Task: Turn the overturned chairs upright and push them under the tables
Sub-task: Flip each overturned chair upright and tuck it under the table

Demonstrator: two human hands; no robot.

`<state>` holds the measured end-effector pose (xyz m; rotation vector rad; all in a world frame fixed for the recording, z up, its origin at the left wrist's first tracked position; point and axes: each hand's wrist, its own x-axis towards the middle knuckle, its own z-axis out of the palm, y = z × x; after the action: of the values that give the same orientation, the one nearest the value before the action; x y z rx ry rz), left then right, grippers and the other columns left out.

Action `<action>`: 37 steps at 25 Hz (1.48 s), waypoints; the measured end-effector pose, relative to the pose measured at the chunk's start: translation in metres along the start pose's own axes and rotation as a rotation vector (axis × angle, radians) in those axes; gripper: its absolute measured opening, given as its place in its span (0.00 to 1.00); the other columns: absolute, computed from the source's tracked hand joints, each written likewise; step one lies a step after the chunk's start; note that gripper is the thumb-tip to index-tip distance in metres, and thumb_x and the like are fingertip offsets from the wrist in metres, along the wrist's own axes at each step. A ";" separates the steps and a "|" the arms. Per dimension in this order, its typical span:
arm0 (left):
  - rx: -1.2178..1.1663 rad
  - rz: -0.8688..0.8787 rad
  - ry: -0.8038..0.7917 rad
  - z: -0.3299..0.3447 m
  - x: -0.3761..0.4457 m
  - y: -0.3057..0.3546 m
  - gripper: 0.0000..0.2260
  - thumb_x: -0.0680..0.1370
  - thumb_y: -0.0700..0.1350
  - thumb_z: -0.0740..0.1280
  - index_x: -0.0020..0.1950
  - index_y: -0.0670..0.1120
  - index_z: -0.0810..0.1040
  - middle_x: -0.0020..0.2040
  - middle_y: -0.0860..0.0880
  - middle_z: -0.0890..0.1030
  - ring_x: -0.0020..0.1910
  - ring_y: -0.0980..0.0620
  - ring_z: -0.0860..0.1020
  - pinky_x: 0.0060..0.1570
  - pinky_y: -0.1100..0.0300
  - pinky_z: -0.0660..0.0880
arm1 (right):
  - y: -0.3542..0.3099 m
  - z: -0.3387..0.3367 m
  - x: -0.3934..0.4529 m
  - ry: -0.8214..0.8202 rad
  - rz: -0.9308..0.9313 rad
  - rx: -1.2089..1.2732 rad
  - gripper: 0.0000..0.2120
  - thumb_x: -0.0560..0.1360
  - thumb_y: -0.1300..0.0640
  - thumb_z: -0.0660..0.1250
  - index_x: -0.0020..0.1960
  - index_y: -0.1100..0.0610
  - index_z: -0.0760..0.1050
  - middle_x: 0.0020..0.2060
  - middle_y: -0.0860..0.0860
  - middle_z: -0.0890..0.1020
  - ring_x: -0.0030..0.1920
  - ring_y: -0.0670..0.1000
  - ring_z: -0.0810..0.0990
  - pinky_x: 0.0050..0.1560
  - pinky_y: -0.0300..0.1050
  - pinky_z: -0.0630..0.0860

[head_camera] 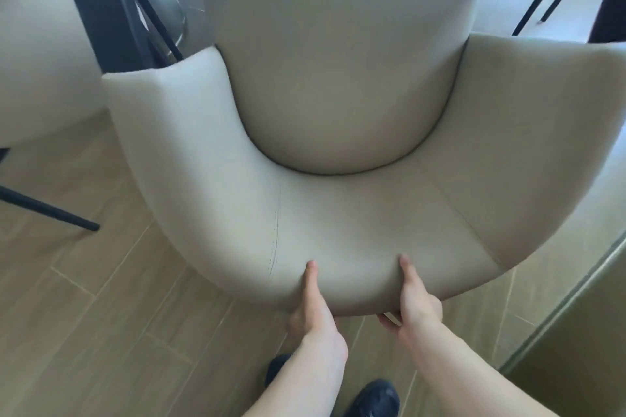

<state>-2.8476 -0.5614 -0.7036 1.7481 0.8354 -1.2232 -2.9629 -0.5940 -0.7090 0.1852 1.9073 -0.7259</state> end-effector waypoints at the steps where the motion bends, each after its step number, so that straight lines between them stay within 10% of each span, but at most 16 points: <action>1: -0.008 0.014 0.016 0.005 -0.011 0.008 0.34 0.63 0.62 0.82 0.59 0.45 0.76 0.55 0.46 0.81 0.53 0.43 0.81 0.61 0.47 0.78 | -0.012 0.005 -0.010 0.008 -0.009 -0.005 0.36 0.68 0.40 0.77 0.65 0.62 0.71 0.62 0.57 0.78 0.58 0.61 0.79 0.48 0.58 0.80; 9: -0.033 0.193 0.013 0.056 -0.086 0.071 0.32 0.68 0.53 0.82 0.62 0.42 0.68 0.61 0.40 0.77 0.52 0.40 0.77 0.58 0.47 0.74 | -0.109 0.058 -0.078 0.085 -0.049 -0.021 0.48 0.62 0.39 0.80 0.71 0.64 0.66 0.65 0.57 0.75 0.62 0.64 0.76 0.49 0.61 0.81; 14: 0.441 1.265 -0.168 0.078 -0.128 0.141 0.21 0.70 0.45 0.79 0.53 0.48 0.69 0.55 0.49 0.70 0.55 0.47 0.72 0.51 0.55 0.67 | -0.153 0.078 -0.105 0.055 -0.053 -0.106 0.46 0.63 0.39 0.79 0.72 0.60 0.66 0.68 0.54 0.71 0.67 0.64 0.71 0.46 0.58 0.79; 18: 1.227 1.515 -0.576 0.079 -0.127 0.187 0.26 0.70 0.54 0.79 0.64 0.49 0.76 0.63 0.50 0.78 0.65 0.52 0.75 0.71 0.55 0.65 | -0.169 0.086 -0.117 -0.034 -0.106 -0.153 0.40 0.65 0.44 0.78 0.69 0.63 0.68 0.59 0.57 0.75 0.61 0.63 0.76 0.42 0.54 0.78; 21: 1.900 1.754 -0.380 0.084 -0.112 0.200 0.45 0.67 0.68 0.74 0.79 0.54 0.61 0.79 0.53 0.64 0.79 0.52 0.60 0.78 0.54 0.41 | -0.184 0.087 -0.120 -0.125 -0.194 -0.231 0.39 0.65 0.42 0.74 0.67 0.64 0.69 0.51 0.56 0.74 0.57 0.60 0.79 0.40 0.50 0.81; 27: 1.871 1.809 -0.169 0.131 -0.134 0.232 0.50 0.63 0.72 0.73 0.79 0.57 0.60 0.78 0.55 0.65 0.78 0.52 0.60 0.77 0.53 0.44 | -0.237 0.093 -0.141 -0.281 -0.256 -0.410 0.38 0.71 0.31 0.61 0.69 0.59 0.70 0.65 0.56 0.73 0.55 0.60 0.81 0.51 0.54 0.83; 33: 1.854 1.758 -0.089 0.192 -0.166 0.291 0.48 0.59 0.77 0.72 0.75 0.60 0.65 0.71 0.54 0.73 0.74 0.49 0.65 0.75 0.52 0.52 | -0.314 0.088 -0.154 -0.179 -1.024 -1.255 0.35 0.70 0.26 0.62 0.54 0.58 0.66 0.49 0.52 0.76 0.49 0.56 0.77 0.43 0.49 0.75; 37: 1.780 1.857 -0.016 0.231 -0.171 0.324 0.45 0.56 0.79 0.66 0.68 0.59 0.71 0.62 0.54 0.78 0.67 0.48 0.71 0.70 0.51 0.58 | -0.378 0.118 -0.140 -0.148 -1.703 -1.596 0.48 0.62 0.36 0.77 0.73 0.53 0.58 0.69 0.53 0.64 0.70 0.56 0.62 0.66 0.54 0.65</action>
<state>-2.7135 -0.9210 -0.5030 2.1968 -2.2524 -0.2378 -2.9732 -0.9373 -0.4678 -2.5114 1.5485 0.0849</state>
